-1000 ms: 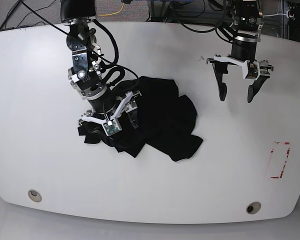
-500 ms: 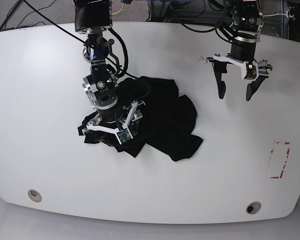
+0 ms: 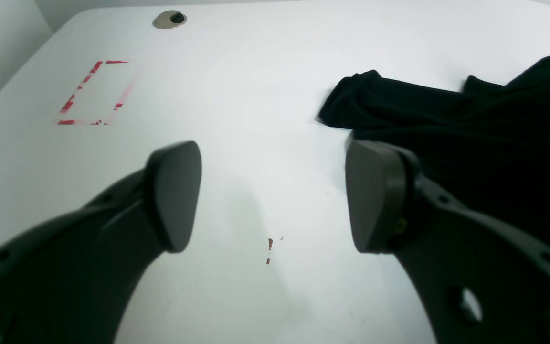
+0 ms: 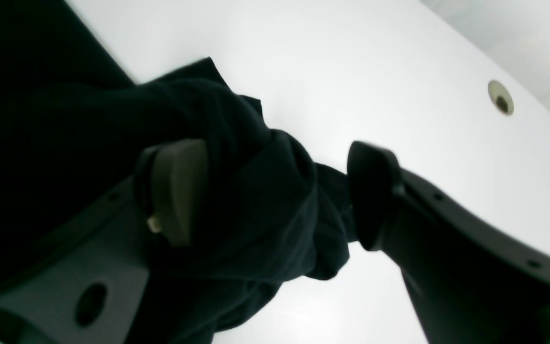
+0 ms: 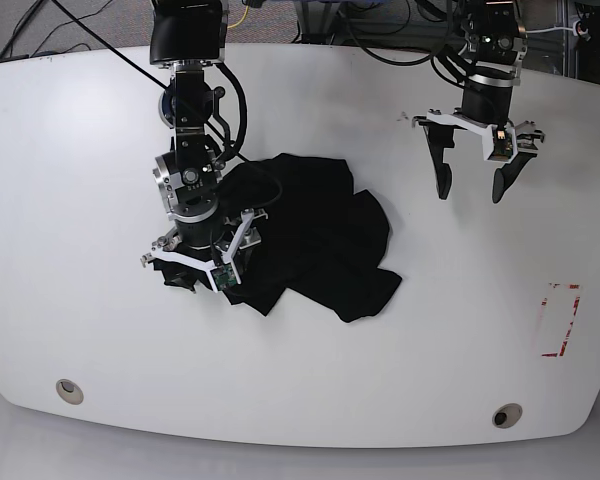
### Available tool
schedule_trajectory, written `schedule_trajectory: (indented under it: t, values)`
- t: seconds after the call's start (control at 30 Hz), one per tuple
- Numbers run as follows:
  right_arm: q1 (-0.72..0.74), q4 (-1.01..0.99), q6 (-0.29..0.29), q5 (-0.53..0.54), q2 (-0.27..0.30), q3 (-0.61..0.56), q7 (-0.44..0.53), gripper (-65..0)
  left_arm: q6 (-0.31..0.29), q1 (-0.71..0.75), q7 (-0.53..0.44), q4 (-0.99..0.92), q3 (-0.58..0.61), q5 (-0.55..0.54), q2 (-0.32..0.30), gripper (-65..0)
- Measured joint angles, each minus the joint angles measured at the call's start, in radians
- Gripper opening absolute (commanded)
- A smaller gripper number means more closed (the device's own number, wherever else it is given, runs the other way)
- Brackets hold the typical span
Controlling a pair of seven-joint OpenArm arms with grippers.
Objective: Layout the t-shirt on the table in an organized manner, then fold the t-shirt properly
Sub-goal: 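Lower the right gripper onto the shirt edge and pinch the fabric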
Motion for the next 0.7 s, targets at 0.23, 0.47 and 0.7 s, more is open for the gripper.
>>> schedule_trajectory:
  t: [0.23, 0.47, 0.7]
  values:
    - [-0.018, 0.013, 0.000, 0.000, 0.001, 0.039, -0.002, -22.0, 0.000, -0.007, -0.001, 0.000, 0.000, 0.000, 0.000, -20.4]
    - [-0.049, 0.083, 0.000, 0.000, 0.000, 0.037, -0.006, -22.0, 0.000, -0.007, -0.001, 0.000, 0.001, 0.000, 0.000, -20.4]
    - [-0.055, 0.092, 0.000, 0.000, 0.000, 0.037, -0.002, -22.0, 0.000, -0.007, -0.001, 0.000, 0.008, 0.000, 0.000, -20.4]
